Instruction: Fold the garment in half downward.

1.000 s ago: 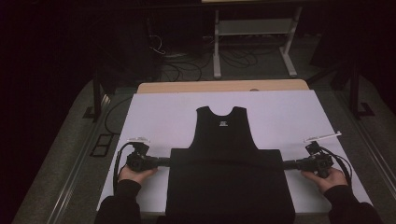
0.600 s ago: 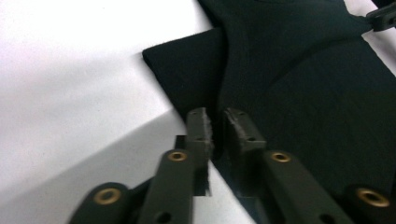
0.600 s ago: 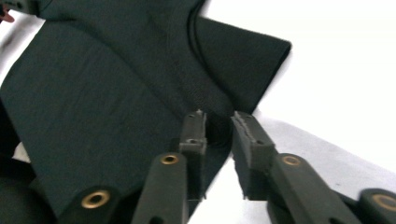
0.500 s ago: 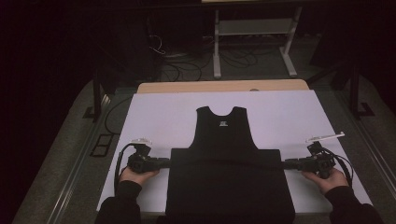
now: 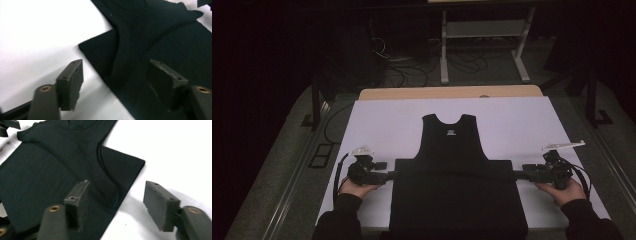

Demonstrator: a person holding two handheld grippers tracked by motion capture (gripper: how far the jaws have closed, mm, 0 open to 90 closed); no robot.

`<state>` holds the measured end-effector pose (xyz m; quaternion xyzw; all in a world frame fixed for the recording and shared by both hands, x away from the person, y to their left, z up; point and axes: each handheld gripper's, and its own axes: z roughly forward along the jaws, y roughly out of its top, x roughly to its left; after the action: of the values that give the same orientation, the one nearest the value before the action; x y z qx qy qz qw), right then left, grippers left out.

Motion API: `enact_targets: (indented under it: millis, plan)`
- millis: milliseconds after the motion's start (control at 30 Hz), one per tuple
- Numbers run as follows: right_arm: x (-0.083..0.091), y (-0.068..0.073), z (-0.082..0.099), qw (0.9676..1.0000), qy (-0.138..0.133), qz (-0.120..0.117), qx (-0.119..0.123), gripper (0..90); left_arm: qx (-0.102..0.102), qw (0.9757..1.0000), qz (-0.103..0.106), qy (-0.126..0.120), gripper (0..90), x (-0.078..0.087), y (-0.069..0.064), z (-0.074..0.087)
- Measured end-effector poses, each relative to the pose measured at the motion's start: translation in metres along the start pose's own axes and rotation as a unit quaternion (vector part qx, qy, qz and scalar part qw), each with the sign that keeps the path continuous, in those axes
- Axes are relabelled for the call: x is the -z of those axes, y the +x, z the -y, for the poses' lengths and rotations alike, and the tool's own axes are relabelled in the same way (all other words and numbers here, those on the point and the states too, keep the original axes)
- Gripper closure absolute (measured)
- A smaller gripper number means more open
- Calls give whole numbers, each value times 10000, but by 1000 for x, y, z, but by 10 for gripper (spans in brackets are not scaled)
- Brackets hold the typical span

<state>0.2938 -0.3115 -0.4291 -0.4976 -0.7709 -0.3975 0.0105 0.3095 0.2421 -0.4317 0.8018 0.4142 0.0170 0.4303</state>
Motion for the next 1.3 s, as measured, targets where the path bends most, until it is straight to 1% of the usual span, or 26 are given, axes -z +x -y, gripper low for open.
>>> enact_targets:
  millis: [100,167,267,300,367,433,467,500,567,633,733,967,1033,1100,1133,1233,1267,1300]
  plan:
    - [0,1,-2,10000,-29,18,55,256,21,10000,-2,-35,186,0,2,-2]
    - [-1,1,-4,9999,-46,90,124,198,25,9999,25,-101,138,2,4,-3]
    - [0,1,-5,9997,-76,181,154,135,42,9997,36,-248,104,3,4,-3]
    - [0,1,-6,9996,-104,210,155,130,46,9997,28,-245,83,4,4,-3]
    - [2,0,-7,9995,-207,186,158,118,57,9997,-14,-251,39,4,4,-4]
    - [4,0,-8,9993,-286,191,158,12,37,9997,-73,-241,0,3,4,-6]
    - [4,0,-8,9988,-335,300,191,0,24,9997,-92,-233,0,3,4,-6]
    - [4,2,-8,9984,-365,373,207,0,-9,9997,-99,-244,0,3,4,-7]
    - [6,3,-9,9975,-493,429,251,0,-25,9996,-111,-276,0,3,4,-9]
    - [8,4,-12,9971,-585,361,333,0,-65,9995,-109,-294,0,3,5,-11]
    - [8,4,-16,9968,-597,293,447,0,-87,9992,-142,-352,0,3,6,-15]
    - [2,3,-26,9960,-498,336,656,0,-236,9984,-227,-455,0,5,7,-22]
    - [1,5,-29,9956,-499,330,718,0,-279,9979,-317,-487,0,5,7,-25]
    - [1,6,-33,9954,-544,302,734,0,-311,9976,-413,-456,0,4,8,-29]
    - [2,7,-35,9950,-573,315,753,0,-291,9975,-438,-475,0,4,9,-31]
    - [4,9,-43,9938,-666,359,816,0,-249,9972,-403,-573,0,7,8,-35]
    - [5,10,-45,9935,-708,334,820,0,-308,9971,-411,-567,0,8,7,-36]
    - [6,10,-48,9932,-759,299,836,0,-321,9969,-429,-579,0,8,7,-37]
